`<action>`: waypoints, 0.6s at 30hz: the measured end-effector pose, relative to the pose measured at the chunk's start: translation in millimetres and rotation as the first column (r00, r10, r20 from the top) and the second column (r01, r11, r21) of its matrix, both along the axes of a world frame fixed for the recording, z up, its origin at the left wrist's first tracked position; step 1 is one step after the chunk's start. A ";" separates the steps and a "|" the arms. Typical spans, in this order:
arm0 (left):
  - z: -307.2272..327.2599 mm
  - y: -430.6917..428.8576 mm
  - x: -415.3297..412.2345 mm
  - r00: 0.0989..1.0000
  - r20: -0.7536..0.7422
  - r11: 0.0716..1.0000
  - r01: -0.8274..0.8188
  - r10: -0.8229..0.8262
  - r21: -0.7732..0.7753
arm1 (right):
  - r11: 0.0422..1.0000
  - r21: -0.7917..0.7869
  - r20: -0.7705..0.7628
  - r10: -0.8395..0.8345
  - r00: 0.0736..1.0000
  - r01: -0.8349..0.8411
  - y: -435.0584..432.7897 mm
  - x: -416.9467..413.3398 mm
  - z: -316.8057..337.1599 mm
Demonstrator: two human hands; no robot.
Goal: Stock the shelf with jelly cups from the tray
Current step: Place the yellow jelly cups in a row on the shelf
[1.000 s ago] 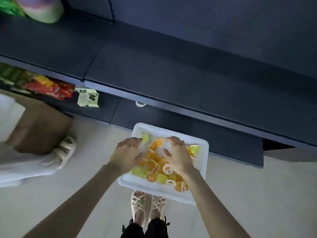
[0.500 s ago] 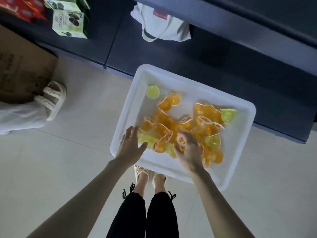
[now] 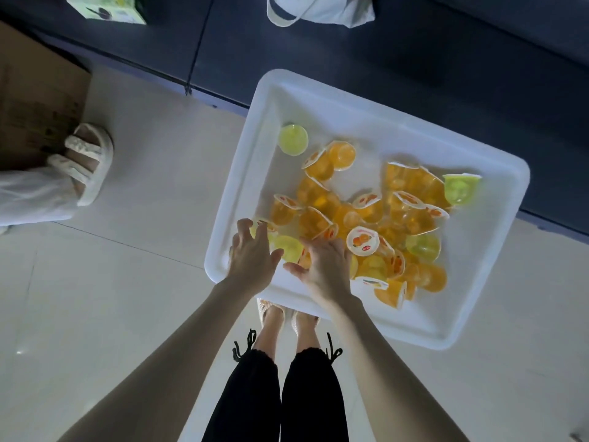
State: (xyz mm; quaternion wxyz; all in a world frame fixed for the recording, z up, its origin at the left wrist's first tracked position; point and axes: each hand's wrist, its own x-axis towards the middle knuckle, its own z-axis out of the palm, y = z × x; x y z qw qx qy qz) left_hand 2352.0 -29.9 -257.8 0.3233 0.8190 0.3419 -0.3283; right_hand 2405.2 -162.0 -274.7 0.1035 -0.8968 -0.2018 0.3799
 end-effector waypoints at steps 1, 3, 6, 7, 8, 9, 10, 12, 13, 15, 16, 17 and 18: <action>0.8 0.9 0.3 1.000 0.012 1.000 -0.012 0.013 -0.017 | 0.999 -0.035 0.009 0.023 1.000 -0.023 2.3 -1.1 -1.5; 2.2 4.3 1.4 0.998 0.039 0.995 -0.047 0.050 -0.084 | 0.997 -0.074 0.028 0.028 0.999 -0.026 6.4 -4.2 -5.3; 1.6 9.3 3.0 0.994 0.067 0.986 -0.071 0.082 -0.153 | 0.998 -0.043 0.058 -0.052 0.997 0.055 6.7 -7.0 -9.5; 0.2 9.9 3.9 0.994 0.066 0.984 -0.079 0.091 -0.157 | 0.997 -0.030 0.058 -0.071 0.996 0.073 5.1 -6.9 -9.9; -1.9 9.6 4.5 0.994 0.053 0.983 -0.088 0.098 -0.158 | 0.996 -0.022 0.053 -0.081 0.995 0.083 3.0 -6.1 -10.0; -3.7 8.6 5.4 0.995 0.030 0.983 -0.094 0.100 -0.160 | 0.996 -0.018 0.045 -0.091 0.995 0.092 0.3 -4.9 -9.8; -6.2 7.5 6.5 0.995 0.003 0.982 -0.095 0.097 -0.164 | 0.994 -0.014 0.040 -0.104 0.994 0.105 -2.5 -3.7 -9.7; -10.5 6.3 9.0 0.993 -0.058 0.976 -0.114 0.105 -0.183 | 0.987 0.004 0.019 -0.160 0.987 0.160 -8.0 -1.4 -8.5; -11.3 6.5 10.9 0.987 -0.088 0.968 -0.147 0.131 -0.203 | 0.978 0.019 -0.008 -0.206 0.979 0.206 -10.0 0.2 -7.8; -12.6 7.9 14.7 0.967 -0.118 0.936 -0.249 0.225 -0.251 | 0.955 0.054 -0.079 -0.286 0.955 0.291 -12.2 3.4 -6.4; -12.6 8.8 16.2 0.953 -0.127 0.913 -0.301 0.276 -0.276 | 0.945 0.073 -0.109 -0.310 0.944 0.319 -12.3 4.6 -5.2; -12.7 9.6 17.2 0.937 -0.142 0.888 -0.347 0.318 -0.300 | 0.935 0.089 -0.139 -0.328 0.934 0.342 -11.9 5.6 -3.8; -13.7 10.1 17.9 0.920 -0.159 0.863 -0.392 0.359 -0.319 | 0.923 0.109 -0.173 -0.348 0.921 0.369 -11.8 6.6 -2.6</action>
